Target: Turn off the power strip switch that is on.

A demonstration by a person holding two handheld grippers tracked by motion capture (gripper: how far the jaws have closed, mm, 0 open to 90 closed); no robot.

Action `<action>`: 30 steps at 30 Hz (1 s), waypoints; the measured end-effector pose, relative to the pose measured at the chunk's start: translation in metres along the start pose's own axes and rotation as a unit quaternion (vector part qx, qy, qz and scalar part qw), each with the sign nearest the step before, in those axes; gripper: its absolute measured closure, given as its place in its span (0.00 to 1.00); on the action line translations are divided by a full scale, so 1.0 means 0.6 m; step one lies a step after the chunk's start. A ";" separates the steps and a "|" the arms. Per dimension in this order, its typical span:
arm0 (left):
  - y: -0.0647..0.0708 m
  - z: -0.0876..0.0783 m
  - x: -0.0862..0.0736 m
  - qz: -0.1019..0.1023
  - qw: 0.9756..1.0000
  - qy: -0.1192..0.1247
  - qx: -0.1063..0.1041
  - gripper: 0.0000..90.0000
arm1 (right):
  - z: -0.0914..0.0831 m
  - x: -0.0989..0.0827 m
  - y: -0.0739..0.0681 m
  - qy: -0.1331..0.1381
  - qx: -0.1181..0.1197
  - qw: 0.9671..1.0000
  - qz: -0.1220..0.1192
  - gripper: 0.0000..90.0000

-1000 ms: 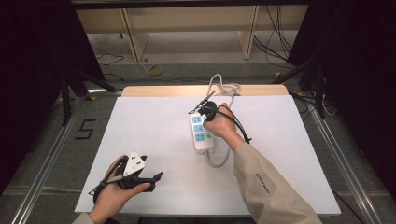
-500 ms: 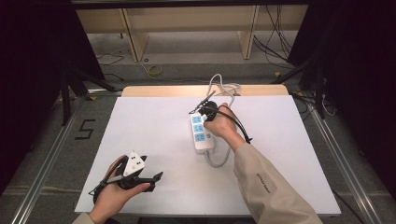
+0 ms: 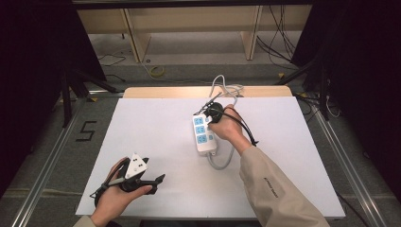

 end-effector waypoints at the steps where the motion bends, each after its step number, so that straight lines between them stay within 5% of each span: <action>1: 0.000 0.000 0.000 0.000 1.000 0.000 0.000 0.23 | -0.002 -0.001 0.001 0.001 0.001 1.000 0.000 1.00; 30: -0.002 -0.001 -0.001 -0.004 1.000 -0.002 0.004 0.23 | -0.049 -0.050 0.018 0.051 0.011 0.999 -0.006 1.00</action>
Point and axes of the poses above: each handheld gripper's, and its own axes: z roughly forward along the jaws, x roughly out of its top, y roughly to its right, the point moved 2 cm from there along z, roughly forward along the jaws, and after that the axes turned 6 degrees about -y, right-handed, at the moved point
